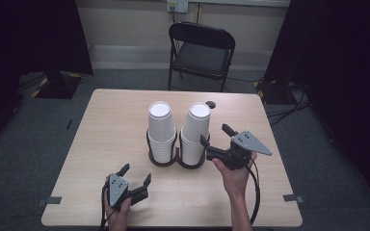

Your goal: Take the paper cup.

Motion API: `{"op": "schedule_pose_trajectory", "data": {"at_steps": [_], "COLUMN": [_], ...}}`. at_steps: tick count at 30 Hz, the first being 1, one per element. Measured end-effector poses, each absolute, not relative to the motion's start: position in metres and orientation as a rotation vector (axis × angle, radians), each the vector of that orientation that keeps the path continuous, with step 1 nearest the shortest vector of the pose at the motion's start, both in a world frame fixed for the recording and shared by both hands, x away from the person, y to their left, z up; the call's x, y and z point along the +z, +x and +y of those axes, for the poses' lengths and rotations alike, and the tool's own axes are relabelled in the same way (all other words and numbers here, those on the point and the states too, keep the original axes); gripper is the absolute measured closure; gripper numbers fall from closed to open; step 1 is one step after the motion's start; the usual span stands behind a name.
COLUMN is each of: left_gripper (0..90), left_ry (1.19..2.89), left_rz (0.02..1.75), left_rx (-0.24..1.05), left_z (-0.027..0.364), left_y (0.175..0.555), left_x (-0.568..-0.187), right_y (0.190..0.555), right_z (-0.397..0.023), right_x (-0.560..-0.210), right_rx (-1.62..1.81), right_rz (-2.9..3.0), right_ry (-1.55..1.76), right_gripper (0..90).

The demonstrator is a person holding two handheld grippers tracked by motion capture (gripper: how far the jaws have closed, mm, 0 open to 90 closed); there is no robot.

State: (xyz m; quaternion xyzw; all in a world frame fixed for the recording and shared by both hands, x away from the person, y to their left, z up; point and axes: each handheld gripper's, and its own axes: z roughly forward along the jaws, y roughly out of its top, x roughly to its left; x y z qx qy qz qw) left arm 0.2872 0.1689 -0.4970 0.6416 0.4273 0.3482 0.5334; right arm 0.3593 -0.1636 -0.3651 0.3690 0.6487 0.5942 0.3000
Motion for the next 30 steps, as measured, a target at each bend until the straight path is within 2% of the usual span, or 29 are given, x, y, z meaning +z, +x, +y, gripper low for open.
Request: {"op": "schedule_pose_trajectory", "data": {"at_steps": [16, 30], "left_gripper": [16.2, 16.1], "left_ry": [1.53, 1.526], "left_rz": [1.017, 1.012], "left_rx": [0.829, 0.835], "left_z": [0.169, 0.168], "left_y": [0.287, 0.286], "left_x": [-0.497, -0.497], "right_y": [0.384, 0.42], "right_z": [-0.152, -0.128], "right_x": [-0.347, -0.356], "right_rx": [1.587, 1.598], "right_rz": [1.743, 1.852], "right_ry": [0.943, 0.993], "right_gripper": [13.3, 13.2]}}
